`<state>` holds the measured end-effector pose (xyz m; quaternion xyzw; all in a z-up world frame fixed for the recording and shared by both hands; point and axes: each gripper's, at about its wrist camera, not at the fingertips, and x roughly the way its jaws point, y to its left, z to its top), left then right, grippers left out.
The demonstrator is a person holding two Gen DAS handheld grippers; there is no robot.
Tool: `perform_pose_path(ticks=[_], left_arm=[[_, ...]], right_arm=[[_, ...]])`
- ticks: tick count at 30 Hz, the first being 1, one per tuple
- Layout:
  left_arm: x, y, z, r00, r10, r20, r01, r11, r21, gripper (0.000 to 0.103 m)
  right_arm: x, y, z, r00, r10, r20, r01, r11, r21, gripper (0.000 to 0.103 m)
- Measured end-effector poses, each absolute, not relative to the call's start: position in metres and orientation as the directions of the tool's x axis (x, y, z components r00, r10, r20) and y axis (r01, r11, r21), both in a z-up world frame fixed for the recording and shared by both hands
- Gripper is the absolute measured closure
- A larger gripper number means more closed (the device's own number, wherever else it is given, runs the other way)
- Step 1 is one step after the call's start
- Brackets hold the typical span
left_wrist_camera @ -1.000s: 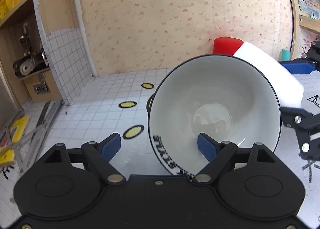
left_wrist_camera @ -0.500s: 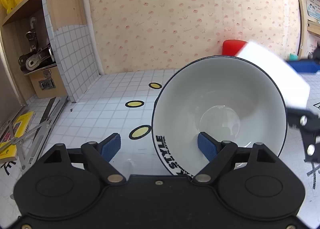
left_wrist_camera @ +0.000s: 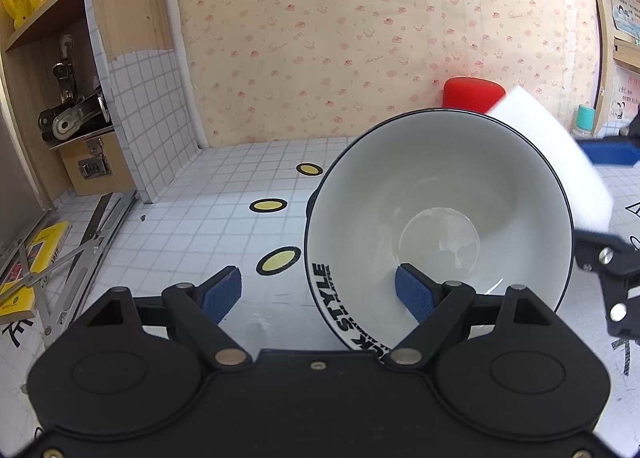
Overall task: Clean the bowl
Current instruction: 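Rub the sponge against the bowl's outer wall with the right gripper, then slide the white sponge along the yellow bowl's outer wall with the right gripper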
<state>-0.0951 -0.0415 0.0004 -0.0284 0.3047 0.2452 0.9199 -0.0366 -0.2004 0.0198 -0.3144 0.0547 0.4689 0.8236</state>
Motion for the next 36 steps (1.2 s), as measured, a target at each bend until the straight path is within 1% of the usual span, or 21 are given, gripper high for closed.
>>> perform_pose_path(ticks=[4, 8, 12, 15, 17, 20, 21, 24, 27, 31, 36], left_arm=[[-0.095, -0.042, 0.0, 0.693, 0.435, -0.575, -0.47, 0.877, 0.097, 0.017], [-0.096, -0.044, 0.0, 0.693, 0.435, -0.575, -0.47, 0.877, 0.097, 0.017], [-0.099, -0.047, -0.001, 0.697, 0.429, -0.575, -0.471, 0.878, 0.084, 0.017], [-0.098, -0.051, -0.001, 0.701, 0.417, -0.579, -0.453, 0.887, 0.09, 0.017], [-0.098, -0.053, 0.0, 0.708, 0.402, -0.58, -0.421, 0.9, 0.111, 0.017], [-0.097, -0.052, 0.003, 0.718, 0.417, -0.557, -0.411, 0.9, 0.143, 0.017], [-0.097, -0.051, 0.005, 0.724, 0.427, -0.542, -0.415, 0.897, 0.153, 0.017], [-0.091, -0.042, 0.004, 0.704, 0.436, -0.561, -0.444, 0.886, 0.131, 0.018], [-0.092, -0.043, 0.002, 0.704, 0.438, -0.56, -0.451, 0.884, 0.124, 0.017], [-0.093, -0.043, 0.001, 0.695, 0.444, -0.566, -0.472, 0.875, 0.106, 0.017], [-0.093, -0.047, 0.001, 0.684, 0.465, -0.563, -0.491, 0.863, 0.116, 0.017]], right_arm=[[-0.04, -0.201, 0.037, 0.553, 0.76, -0.341, -0.803, 0.377, -0.462, 0.041], [-0.033, -0.196, 0.026, 0.567, 0.736, -0.37, -0.8, 0.386, -0.459, 0.041], [-0.024, -0.195, 0.011, 0.555, 0.73, -0.399, -0.82, 0.4, -0.409, 0.041], [-0.022, -0.192, 0.004, 0.556, 0.721, -0.414, -0.821, 0.401, -0.406, 0.041], [-0.023, -0.192, 0.002, 0.559, 0.716, -0.419, -0.819, 0.399, -0.412, 0.041], [-0.022, -0.196, 0.003, 0.537, 0.734, -0.416, -0.835, 0.391, -0.388, 0.041], [-0.022, -0.197, 0.004, 0.529, 0.741, -0.414, -0.84, 0.388, -0.38, 0.041], [-0.025, -0.197, 0.005, 0.516, 0.753, -0.408, -0.847, 0.378, -0.373, 0.041], [-0.028, -0.196, 0.006, 0.519, 0.756, -0.399, -0.844, 0.38, -0.378, 0.041], [-0.034, -0.199, 0.015, 0.539, 0.759, -0.364, -0.826, 0.391, -0.407, 0.041], [-0.045, -0.206, 0.03, 0.553, 0.769, -0.322, -0.809, 0.401, -0.431, 0.041]])
